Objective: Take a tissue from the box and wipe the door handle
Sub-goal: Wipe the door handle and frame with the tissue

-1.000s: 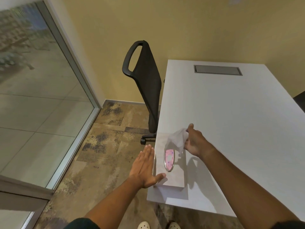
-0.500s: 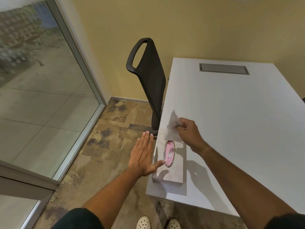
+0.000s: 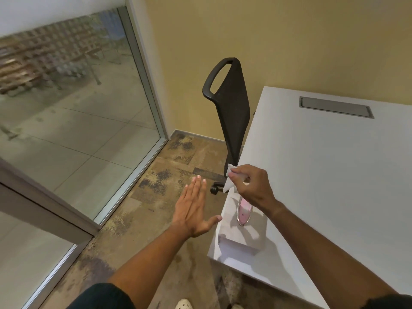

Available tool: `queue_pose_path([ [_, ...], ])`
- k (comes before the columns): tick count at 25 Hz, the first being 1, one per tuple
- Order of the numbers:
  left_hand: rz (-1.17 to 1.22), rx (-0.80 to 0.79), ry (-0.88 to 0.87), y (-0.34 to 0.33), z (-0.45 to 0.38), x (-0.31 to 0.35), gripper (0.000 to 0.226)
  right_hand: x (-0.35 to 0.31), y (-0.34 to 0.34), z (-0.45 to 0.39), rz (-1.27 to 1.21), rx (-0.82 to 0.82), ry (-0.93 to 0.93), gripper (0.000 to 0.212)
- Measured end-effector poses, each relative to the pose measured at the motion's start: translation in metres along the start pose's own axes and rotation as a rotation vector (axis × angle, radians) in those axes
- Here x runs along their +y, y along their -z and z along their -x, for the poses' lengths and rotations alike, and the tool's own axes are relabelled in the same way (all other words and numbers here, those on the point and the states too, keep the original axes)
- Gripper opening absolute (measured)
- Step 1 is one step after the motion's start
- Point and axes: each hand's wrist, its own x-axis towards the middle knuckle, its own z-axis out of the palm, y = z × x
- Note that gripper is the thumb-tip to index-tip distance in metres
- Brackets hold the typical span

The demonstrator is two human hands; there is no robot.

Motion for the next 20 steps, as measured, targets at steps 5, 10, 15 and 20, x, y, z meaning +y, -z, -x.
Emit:
queue_pose_path([
  [5,-0.019,0.082,0.111,0.017,0.026,-0.038,0.116,-0.037,-0.033,-0.01,0.334,-0.044,0.531,0.045],
  [10,-0.037,0.151,0.231,0.034,0.069,-0.095,0.114,-0.086,-0.088,-0.017,0.426,-0.056,0.802,0.039],
  [15,-0.068,0.225,0.369,0.048,0.13,-0.167,0.114,-0.156,-0.161,-0.02,0.288,-0.083,1.055,0.029],
  [20,-0.091,0.266,0.504,0.063,0.204,-0.246,0.117,-0.237,-0.246,-0.006,0.213,-0.119,1.191,0.029],
])
